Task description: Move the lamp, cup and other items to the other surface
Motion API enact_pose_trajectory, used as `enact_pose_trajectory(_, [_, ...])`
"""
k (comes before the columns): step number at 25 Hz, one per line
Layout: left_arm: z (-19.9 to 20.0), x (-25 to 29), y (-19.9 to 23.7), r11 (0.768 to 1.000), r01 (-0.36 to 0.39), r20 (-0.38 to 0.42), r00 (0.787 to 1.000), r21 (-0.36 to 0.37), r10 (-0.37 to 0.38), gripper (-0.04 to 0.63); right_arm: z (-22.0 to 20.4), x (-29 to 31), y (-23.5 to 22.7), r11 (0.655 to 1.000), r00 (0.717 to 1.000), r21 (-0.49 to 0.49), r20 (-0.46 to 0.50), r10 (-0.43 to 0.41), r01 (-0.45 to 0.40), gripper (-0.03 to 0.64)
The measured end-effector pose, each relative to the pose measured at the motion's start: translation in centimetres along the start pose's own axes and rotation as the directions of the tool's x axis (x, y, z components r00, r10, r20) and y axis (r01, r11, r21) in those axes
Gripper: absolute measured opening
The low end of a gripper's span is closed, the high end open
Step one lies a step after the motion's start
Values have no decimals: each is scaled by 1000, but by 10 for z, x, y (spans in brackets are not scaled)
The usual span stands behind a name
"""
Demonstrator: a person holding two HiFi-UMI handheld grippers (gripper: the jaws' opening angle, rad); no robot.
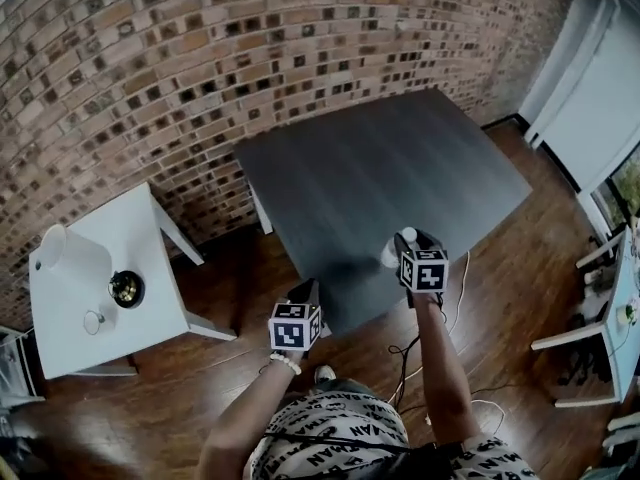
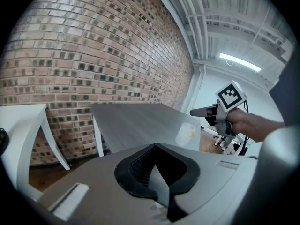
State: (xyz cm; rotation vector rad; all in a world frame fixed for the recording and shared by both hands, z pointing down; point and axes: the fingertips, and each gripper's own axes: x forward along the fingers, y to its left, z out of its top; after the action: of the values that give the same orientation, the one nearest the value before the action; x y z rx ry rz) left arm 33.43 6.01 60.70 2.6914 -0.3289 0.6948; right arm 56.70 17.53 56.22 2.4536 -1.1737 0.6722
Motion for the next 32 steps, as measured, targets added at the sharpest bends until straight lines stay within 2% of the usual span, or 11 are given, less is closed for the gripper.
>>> enact_pose_trajectory(3, [5,-21,24,1000,3,4,1000,6,-3,2,21,-5,46,999,999,-20,16,32,-32,209])
enact_pose_trajectory(8, [1,-77,104,994,-100,44,994,-43,102,2,55,18,175,978,982,-100,34,188,-184,209])
enact_pose_trajectory(13, [-10,-139,175,979,-186,65,979,-86,191,2,74,23,293,938,951,-174,20,308,-300,209])
enact_pose_trajectory(20, [-39,-222,256,941,-303,73,946,-150,316,2,89,25,445,865,893,-247,-5,451,-438,209])
enact_pose_trajectory(27, [-56,-256,323,875,-412,70,895,-253,441,2,102,43,567,754,801,-318,-27,598,-574,209])
enact_pose_trajectory(29, [-54,-259,338,848,-445,71,873,-289,482,2,108,51,596,707,762,-342,-44,647,-619,209])
enact_pose_trajectory(32, [-48,-261,358,797,-495,69,834,-345,548,2,118,66,640,617,697,-398,-86,712,-679,209])
